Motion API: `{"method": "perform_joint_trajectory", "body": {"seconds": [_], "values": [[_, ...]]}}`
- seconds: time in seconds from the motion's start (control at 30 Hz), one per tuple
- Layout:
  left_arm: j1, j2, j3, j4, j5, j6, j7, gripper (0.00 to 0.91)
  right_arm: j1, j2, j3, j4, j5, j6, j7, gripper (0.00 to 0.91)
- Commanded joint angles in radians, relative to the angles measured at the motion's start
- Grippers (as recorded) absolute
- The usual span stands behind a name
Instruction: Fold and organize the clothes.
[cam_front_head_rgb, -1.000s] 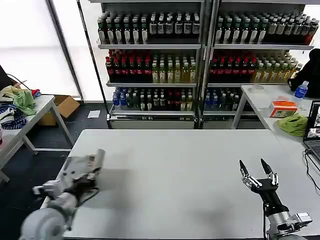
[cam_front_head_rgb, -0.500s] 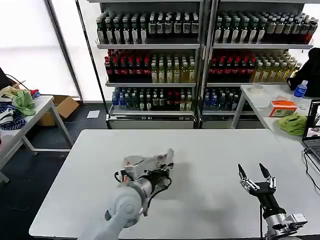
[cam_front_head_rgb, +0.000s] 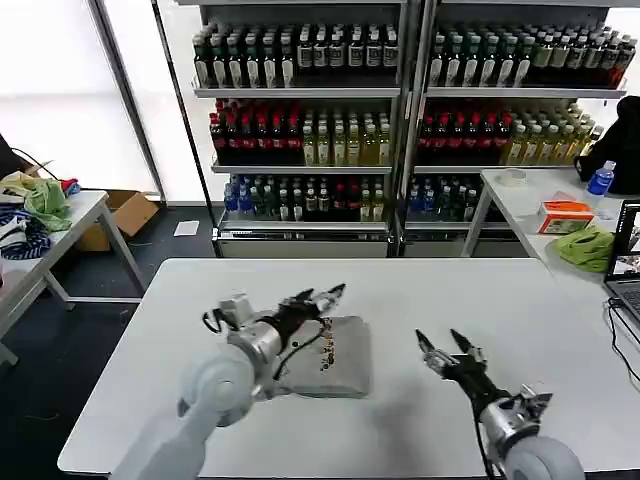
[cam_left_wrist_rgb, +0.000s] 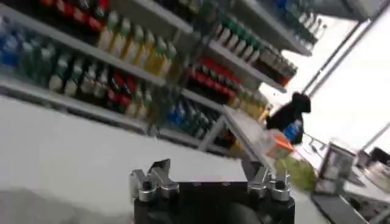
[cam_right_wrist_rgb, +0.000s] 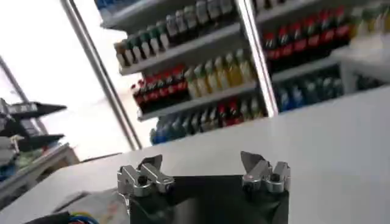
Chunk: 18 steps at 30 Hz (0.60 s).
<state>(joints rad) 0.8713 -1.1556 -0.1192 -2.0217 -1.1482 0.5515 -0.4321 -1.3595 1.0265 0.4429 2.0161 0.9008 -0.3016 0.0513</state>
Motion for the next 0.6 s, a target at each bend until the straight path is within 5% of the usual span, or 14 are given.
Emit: {"method": "perform_joint_trajectory", "body": {"seconds": [0.03, 0.17, 0.3, 0.53, 0.57, 0.6], "values": [[0.190, 0.144, -0.370, -0.091, 0.198, -0.054, 0.230, 0.907, 0.305, 0.022, -0.348, -0.113, 0.246, -0.276, 0.161, 0.907], [0.232, 0.129, -0.426, -0.149, -0.052, -0.082, 0.169, 0.907, 0.331, 0.064, -0.403, -0.143, 0.241, -0.275, 0.234, 0.907], [0.253, 0.113, -0.435, -0.184, -0.048, -0.101, 0.179, 0.907, 0.340, 0.106, -0.420, -0.178, 0.222, -0.237, 0.311, 0.907], [0.248, 0.085, -0.427, -0.176, -0.074, -0.103, 0.169, 0.907, 0.350, 0.126, -0.412, -0.216, 0.170, -0.234, 0.337, 0.867], [0.245, 0.083, -0.428, -0.179, -0.094, -0.103, 0.156, 0.907, 0.350, 0.129, -0.412, -0.220, 0.170, -0.235, 0.339, 0.776], [0.243, 0.081, -0.429, -0.181, -0.109, -0.103, 0.149, 0.907, 0.350, 0.135, -0.413, -0.229, 0.170, -0.235, 0.331, 0.514]]}}
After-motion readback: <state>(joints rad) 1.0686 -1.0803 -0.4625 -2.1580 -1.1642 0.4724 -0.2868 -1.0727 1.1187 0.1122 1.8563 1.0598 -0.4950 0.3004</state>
